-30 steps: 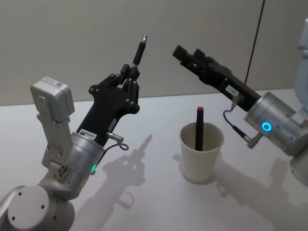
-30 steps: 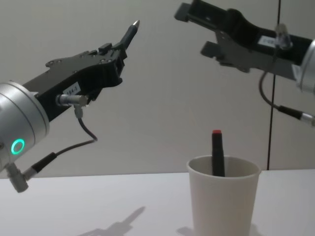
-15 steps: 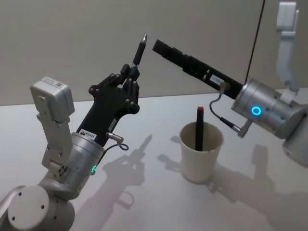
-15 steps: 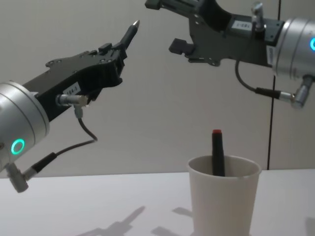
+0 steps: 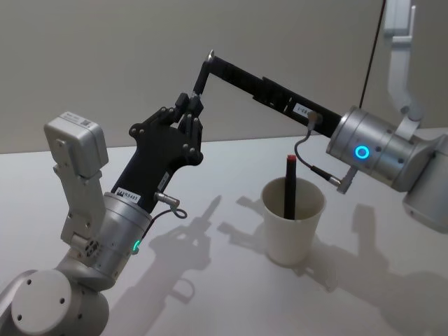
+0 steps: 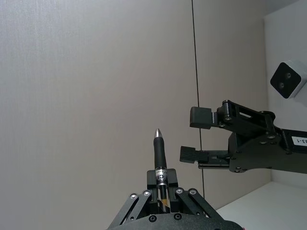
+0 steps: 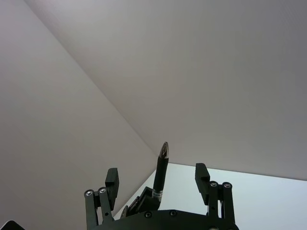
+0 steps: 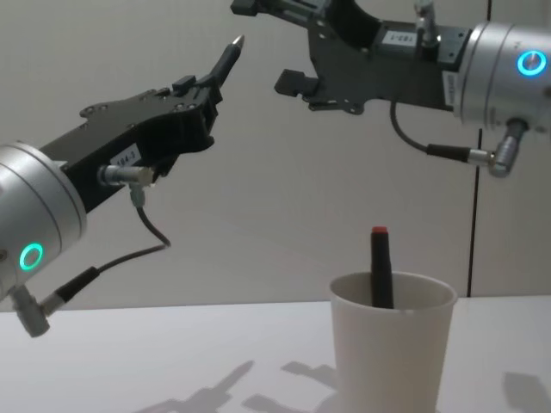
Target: Place the pen into the pen holder.
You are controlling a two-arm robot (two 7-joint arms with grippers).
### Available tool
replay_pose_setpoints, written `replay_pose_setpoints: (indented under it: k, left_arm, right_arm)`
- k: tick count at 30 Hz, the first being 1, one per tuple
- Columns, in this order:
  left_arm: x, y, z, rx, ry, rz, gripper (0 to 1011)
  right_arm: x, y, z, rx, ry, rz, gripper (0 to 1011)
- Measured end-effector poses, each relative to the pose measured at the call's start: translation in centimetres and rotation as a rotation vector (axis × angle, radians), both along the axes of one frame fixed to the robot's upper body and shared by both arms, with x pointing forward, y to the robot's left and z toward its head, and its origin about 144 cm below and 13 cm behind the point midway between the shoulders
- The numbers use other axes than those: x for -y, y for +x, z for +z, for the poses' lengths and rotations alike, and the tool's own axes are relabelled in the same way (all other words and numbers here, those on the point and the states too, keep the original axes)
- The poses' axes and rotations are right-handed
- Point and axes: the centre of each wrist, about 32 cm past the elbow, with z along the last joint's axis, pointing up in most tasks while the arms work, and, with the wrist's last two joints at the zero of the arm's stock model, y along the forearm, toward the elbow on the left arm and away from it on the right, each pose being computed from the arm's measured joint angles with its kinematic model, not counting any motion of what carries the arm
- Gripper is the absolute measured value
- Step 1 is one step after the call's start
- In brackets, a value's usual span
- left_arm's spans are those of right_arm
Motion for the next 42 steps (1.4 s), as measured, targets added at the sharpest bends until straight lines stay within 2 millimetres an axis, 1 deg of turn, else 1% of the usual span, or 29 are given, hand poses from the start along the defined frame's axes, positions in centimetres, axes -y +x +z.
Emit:
replay_pose_setpoints:
  k: [14,26,42]
  left_arm:
    - [0.0,0.0,0.0,0.000,0.000,0.000,121]
    - [0.0,0.0,0.0,0.000,0.000,0.000,121]
    - [0.0,0.0,0.0,0.000,0.000,0.000,121]
  right_arm:
    - [-0.9,0.7,0.0,-0.010,-0.019,0.012,1001]
    - [-1.9,1.8,-0.5,-0.010,-0.026,0.016,1001]
    - [-3.0,2.4,-1.0,-0.019,-0.012,0.047,1001]
